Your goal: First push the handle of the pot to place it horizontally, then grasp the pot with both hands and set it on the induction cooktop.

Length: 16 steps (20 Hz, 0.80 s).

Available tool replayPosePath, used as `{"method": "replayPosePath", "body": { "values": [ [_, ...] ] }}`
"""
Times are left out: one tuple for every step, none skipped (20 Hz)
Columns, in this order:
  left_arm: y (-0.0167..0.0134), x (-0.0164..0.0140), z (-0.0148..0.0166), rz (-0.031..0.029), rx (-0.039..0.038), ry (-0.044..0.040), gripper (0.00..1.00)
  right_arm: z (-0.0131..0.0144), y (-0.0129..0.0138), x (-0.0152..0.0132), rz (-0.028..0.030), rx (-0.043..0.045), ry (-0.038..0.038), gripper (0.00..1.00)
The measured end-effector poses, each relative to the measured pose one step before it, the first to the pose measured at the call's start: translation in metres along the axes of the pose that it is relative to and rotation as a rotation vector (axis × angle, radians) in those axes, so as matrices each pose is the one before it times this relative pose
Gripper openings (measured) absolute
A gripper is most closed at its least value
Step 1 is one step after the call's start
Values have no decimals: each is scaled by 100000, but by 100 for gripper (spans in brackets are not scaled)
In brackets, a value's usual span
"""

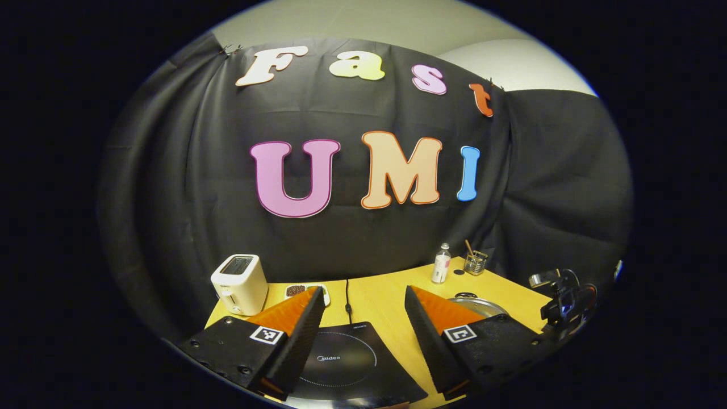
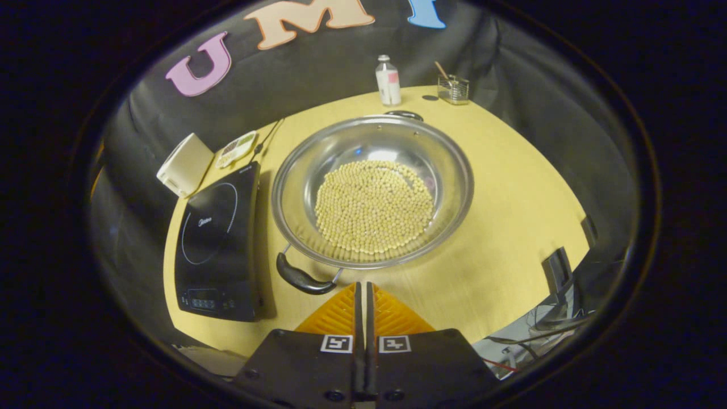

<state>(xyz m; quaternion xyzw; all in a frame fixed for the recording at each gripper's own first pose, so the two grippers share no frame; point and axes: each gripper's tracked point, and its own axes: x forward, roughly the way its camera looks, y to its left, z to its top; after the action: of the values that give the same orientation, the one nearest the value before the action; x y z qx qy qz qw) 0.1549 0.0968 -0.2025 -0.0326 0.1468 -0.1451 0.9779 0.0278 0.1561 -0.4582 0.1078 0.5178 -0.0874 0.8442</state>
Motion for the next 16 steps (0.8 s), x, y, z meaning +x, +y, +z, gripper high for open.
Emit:
{"method": "replayPosePath", "body": {
  "values": [
    [103,53,-322,41,-900,698,87,-338,56,507,-802,624,1851,2],
    [235,8,-114,77,-487,469,87,-370,172,488,-250,1461,1512,2],
    [390,-143,-127,408,-68,-136,88,-77,303,394,218,1658,1336,0],
    [486,-77,10,693,320,-263,88,-102,284,238,186,1173,1442,3],
    [526,-35,-24,754,256,-230,88,-243,353,228,118,602,595,3],
    [501,-9,-96,785,-9,19,88,237,179,159,-638,-96,-47,2],
    [547,27,-169,692,-149,210,88,112,105,68,-525,-596,-89,2],
    [516,51,-77,766,-161,335,88,8,283,85,70,-492,312,2],
    [517,50,-235,771,-126,313,88,-130,321,38,192,-281,261,2],
    [486,62,-11,498,-166,131,88,33,302,-2,-176,-225,31,2],
    [326,87,-183,393,-82,52,88,128,267,91,-175,-314,69,2],
    [299,116,-74,335,134,71,88,145,323,67,177,-256,62,2],
    [305,109,-72,401,181,-207,88,-115,391,102,474,-126,319,2],
    [283,105,0,364,201,218,88,43,422,-43,435,95,479,2],
    [168,37,-207,172,-17,314,88,8,431,16,421,263,106,2],
    [42,94,-92,-261,-298,208,88,160,478,39,563,562,-15,2]
  ]
}}
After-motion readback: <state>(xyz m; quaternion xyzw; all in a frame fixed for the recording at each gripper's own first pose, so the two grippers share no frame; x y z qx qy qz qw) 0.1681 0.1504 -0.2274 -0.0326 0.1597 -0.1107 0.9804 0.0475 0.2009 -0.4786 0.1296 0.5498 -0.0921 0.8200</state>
